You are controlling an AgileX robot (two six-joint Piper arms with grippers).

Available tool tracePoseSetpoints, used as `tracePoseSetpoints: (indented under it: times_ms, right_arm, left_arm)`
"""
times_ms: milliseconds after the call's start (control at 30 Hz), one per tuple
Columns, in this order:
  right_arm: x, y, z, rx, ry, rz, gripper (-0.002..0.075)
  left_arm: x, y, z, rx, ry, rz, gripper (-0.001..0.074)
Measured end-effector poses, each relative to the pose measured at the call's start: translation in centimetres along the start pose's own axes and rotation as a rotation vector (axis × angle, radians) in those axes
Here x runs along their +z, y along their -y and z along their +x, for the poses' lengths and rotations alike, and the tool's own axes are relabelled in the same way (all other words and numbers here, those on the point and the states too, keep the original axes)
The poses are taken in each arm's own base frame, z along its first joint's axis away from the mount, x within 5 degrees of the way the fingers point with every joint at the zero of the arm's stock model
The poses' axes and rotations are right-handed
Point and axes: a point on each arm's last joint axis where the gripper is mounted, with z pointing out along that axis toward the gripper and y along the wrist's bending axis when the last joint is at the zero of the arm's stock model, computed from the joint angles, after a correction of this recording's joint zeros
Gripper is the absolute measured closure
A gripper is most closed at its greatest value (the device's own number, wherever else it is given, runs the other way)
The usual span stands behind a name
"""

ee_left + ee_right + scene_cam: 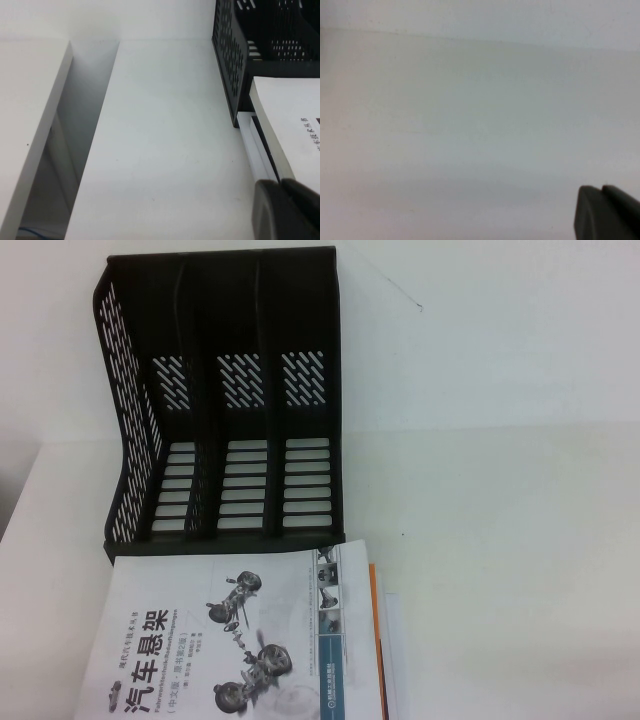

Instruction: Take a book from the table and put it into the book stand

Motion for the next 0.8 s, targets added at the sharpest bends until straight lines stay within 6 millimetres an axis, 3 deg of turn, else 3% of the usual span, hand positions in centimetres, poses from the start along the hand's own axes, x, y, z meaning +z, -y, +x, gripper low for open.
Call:
tracePoseSetpoints:
  times_ms: [800]
  right_arm:
    - [0.0,0.0,0.0,0.0,0.0,0.0,0.0729]
  left_arm:
    - [0.0,0.18,0.01,-0.052,-0.002,0.02,0.0738]
